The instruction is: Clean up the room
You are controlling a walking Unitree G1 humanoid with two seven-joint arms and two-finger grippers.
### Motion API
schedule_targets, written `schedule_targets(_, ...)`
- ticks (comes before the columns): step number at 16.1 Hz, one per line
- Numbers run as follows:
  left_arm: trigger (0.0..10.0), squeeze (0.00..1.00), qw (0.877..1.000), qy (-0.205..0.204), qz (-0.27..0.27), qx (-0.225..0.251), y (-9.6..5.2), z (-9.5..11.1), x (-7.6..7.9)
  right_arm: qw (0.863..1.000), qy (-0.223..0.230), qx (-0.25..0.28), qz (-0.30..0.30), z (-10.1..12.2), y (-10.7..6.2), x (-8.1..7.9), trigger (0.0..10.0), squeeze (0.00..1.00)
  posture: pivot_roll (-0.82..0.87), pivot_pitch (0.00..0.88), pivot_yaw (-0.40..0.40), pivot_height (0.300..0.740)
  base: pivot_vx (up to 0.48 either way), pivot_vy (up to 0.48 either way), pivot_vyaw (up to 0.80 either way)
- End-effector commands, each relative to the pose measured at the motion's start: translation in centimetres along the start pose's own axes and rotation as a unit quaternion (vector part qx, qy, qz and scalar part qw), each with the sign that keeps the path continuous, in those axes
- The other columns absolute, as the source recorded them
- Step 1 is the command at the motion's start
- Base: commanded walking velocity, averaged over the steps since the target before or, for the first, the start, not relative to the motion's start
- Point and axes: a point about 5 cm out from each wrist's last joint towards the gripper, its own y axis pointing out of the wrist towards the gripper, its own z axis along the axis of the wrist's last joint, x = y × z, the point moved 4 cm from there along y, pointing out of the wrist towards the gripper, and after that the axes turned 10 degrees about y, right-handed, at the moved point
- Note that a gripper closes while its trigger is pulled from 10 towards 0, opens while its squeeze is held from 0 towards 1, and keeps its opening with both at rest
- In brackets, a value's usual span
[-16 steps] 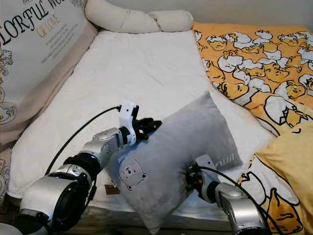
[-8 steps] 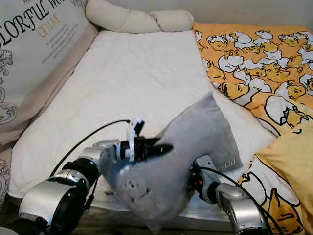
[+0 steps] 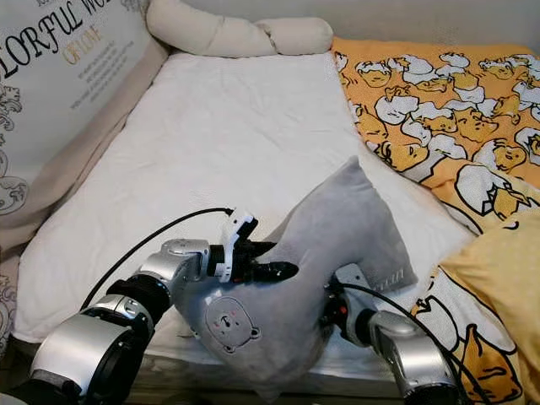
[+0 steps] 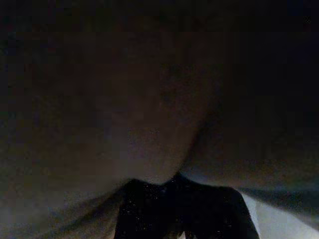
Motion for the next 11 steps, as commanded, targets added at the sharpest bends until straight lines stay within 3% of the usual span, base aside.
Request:
schedule_targets(1, 0.0, 0.0, 0.999, -0.011, -0.003, -0.043, 0.6, -1.9, 0.7, 0.998, -0.031, 0.041, 0.035, 2.9, 0.8, -1.9, 0.0, 0.0, -0.03, 0.0, 0.05, 0.74, 0.0, 0.0, 0.0)
schedule_targets(11, 0.0, 0.0, 0.999, -0.018, -0.007, -0.045, 0.6, -2.4, 1.0, 0.997, -0.04, 0.051, 0.047, 3.9, 1.8, -2.9, 0.0, 0.0, -0.01, 0.0, 0.045, 0.74, 0.0, 0.0, 0.0)
